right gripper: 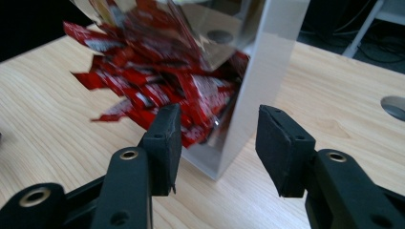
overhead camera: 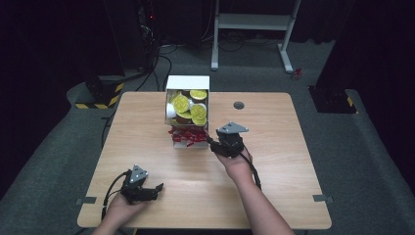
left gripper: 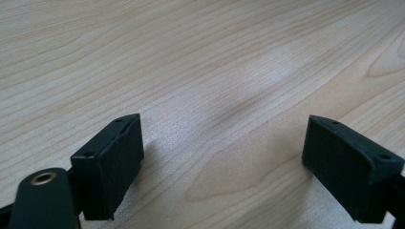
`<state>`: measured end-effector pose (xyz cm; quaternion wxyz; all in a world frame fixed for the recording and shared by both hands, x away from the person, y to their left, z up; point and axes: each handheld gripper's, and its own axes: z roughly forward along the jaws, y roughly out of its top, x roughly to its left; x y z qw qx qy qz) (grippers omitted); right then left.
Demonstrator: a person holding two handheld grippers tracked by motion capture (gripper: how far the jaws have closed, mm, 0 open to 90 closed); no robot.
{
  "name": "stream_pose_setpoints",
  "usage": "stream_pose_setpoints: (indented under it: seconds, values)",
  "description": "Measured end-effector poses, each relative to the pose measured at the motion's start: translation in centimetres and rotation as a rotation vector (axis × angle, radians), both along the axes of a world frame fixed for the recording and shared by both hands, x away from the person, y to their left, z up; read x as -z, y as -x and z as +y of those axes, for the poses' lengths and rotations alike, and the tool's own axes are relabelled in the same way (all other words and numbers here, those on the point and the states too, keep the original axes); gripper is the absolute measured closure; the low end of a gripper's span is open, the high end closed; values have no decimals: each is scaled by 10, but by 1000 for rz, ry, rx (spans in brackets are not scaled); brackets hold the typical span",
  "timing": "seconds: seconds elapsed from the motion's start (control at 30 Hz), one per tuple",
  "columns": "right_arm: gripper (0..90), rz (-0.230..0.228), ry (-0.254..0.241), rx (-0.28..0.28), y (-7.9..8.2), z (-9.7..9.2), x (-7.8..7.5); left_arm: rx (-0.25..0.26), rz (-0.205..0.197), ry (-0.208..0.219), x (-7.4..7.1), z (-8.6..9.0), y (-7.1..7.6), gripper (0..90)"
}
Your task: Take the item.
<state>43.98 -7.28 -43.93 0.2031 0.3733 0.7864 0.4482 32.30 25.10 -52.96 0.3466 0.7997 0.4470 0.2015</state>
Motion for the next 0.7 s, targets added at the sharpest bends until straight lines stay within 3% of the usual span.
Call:
stream_pose_setpoints:
  seconds: [0.47,0.7]
  values:
    - [588,-1,19,-11,-15,18,2,1,-1,-1,0,0,0,144]
    - [680,-10,29,-2,-20,21,2,2,-4,-5,0,0,0,145]
